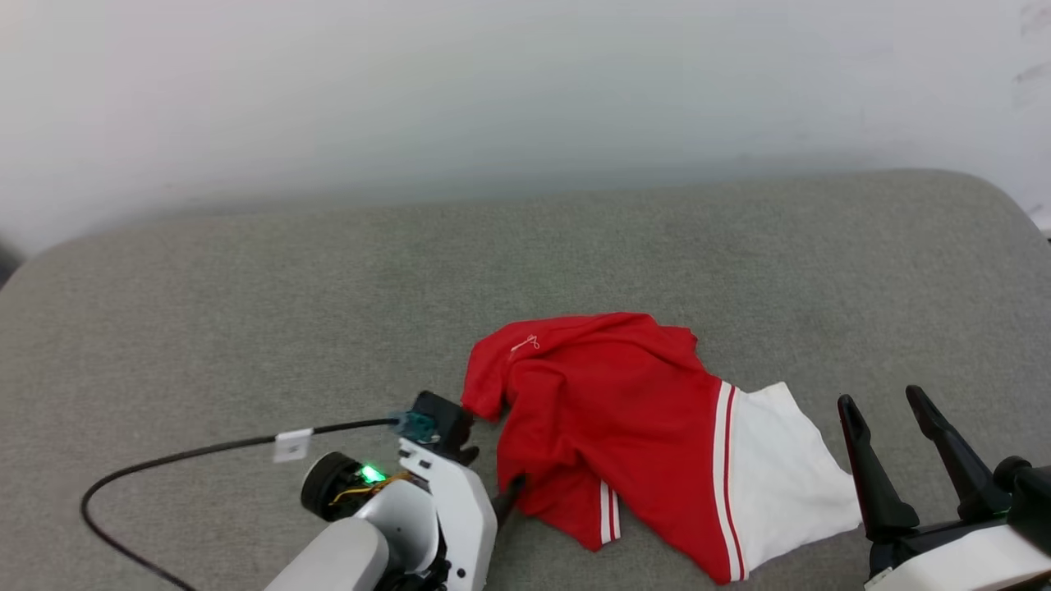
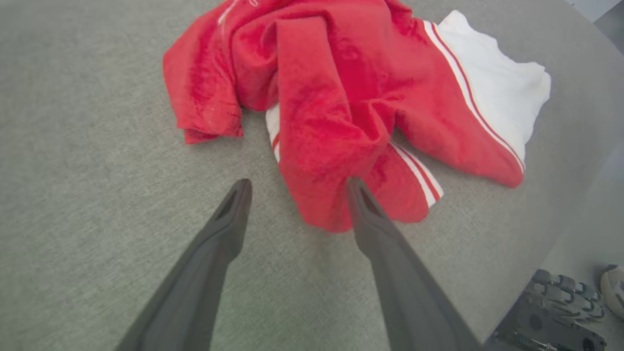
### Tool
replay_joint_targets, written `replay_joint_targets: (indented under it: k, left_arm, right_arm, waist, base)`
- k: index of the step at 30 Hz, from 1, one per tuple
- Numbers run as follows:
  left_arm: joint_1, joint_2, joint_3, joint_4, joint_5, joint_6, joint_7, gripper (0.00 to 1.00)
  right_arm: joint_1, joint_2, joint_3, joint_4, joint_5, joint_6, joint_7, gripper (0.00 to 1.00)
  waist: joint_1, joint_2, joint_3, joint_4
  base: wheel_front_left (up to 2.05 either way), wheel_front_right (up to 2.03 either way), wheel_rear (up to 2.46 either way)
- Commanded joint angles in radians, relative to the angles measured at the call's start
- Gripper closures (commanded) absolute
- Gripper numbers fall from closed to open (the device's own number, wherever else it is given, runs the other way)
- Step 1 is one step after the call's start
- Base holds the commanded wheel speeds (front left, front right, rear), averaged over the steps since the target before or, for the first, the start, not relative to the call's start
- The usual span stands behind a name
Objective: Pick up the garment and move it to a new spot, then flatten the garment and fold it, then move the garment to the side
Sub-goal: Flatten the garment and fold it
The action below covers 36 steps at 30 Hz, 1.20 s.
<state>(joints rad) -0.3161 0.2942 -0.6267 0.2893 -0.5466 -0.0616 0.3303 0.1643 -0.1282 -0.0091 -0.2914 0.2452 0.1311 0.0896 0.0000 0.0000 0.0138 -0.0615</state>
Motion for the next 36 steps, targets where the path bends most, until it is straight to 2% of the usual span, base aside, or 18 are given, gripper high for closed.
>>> replay_joint_targets:
  k: [1,5,15,16,17,18,19,23,29,32,36]
  left_arm:
    - [-0.019,-0.005,-0.012,0.012,-0.010,-0.012,0.022,0.00]
    - [-0.082,0.005,-0.059,0.074,-0.016,-0.043,0.107,0.00]
    - [-0.153,-0.001,-0.179,0.227,-0.040,-0.065,0.299,0.00]
    - [-0.148,-0.002,-0.193,0.235,-0.051,-0.067,0.316,0.26]
    - [-0.142,-0.003,-0.204,0.239,-0.069,-0.068,0.333,0.60]
    - [-0.135,-0.004,-0.211,0.236,-0.085,-0.069,0.339,0.74]
    - [-0.128,-0.005,-0.216,0.229,-0.101,-0.070,0.336,1.00]
    - [-0.125,0.029,-0.203,0.175,-0.141,-0.071,0.284,1.00]
    - [-0.147,0.119,-0.161,0.042,-0.111,-0.055,0.205,1.00]
    - [-0.152,0.182,-0.163,-0.049,-0.071,-0.043,0.208,1.00]
    - [-0.147,0.291,-0.141,-0.172,-0.023,0.001,0.234,1.00]
  right_arm:
    - [-0.004,0.003,0.000,-0.010,-0.003,-0.001,0.006,0.00]
    - [-0.023,0.012,0.009,-0.030,-0.003,-0.001,0.009,0.00]
    - [-0.060,0.014,0.018,-0.049,-0.019,-0.001,-0.010,0.00]
    - [-0.064,0.015,0.017,-0.047,-0.020,-0.001,-0.013,0.00]
    - [-0.068,0.015,0.018,-0.045,-0.023,-0.001,-0.017,0.00]
    - [-0.072,0.015,0.018,-0.043,-0.024,-0.001,-0.019,0.00]
    - [-0.075,0.016,0.018,-0.042,-0.023,-0.001,-0.021,0.00]
    - [-0.073,0.015,0.016,-0.036,-0.031,-0.001,-0.018,0.00]
    - [-0.052,0.009,0.003,-0.039,-0.025,-0.001,-0.002,0.00]
    - [-0.041,0.008,-0.003,-0.044,-0.022,-0.001,0.010,0.00]
    - [-0.036,0.009,-0.015,-0.046,-0.016,-0.001,0.024,0.00]
  waist:
    - [0.0000,0.0000,0.023,-0.017]
    - [0.0000,0.0000,0.070,-0.044]
    - [0.0000,0.0000,0.165,-0.091]
    - [0.0000,0.0000,0.166,-0.093]
    - [0.0000,0.0000,0.166,-0.095]
    - [0.0000,0.0000,0.165,-0.097]
    - [0.0000,0.0000,0.161,-0.096]
    - [0.0000,0.0000,0.139,-0.076]
    - [0.0000,0.0000,0.097,-0.003]
    - [0.0000,0.0000,0.082,0.046]
    - [0.0000,0.0000,0.064,0.093]
  base:
    - [0.00,0.00,0.00]
    - [0.00,0.00,0.00]
    - [0.00,0.00,0.00]
    - [0.00,0.00,0.00]
    - [0.00,0.00,0.00]
    - [0.00,0.00,0.00]
    - [0.00,0.00,0.00]
    - [0.00,0.00,0.00]
    - [0.00,0.00,0.00]
    - [0.00,0.00,0.00]
    - [0.00,0.00,0.00]
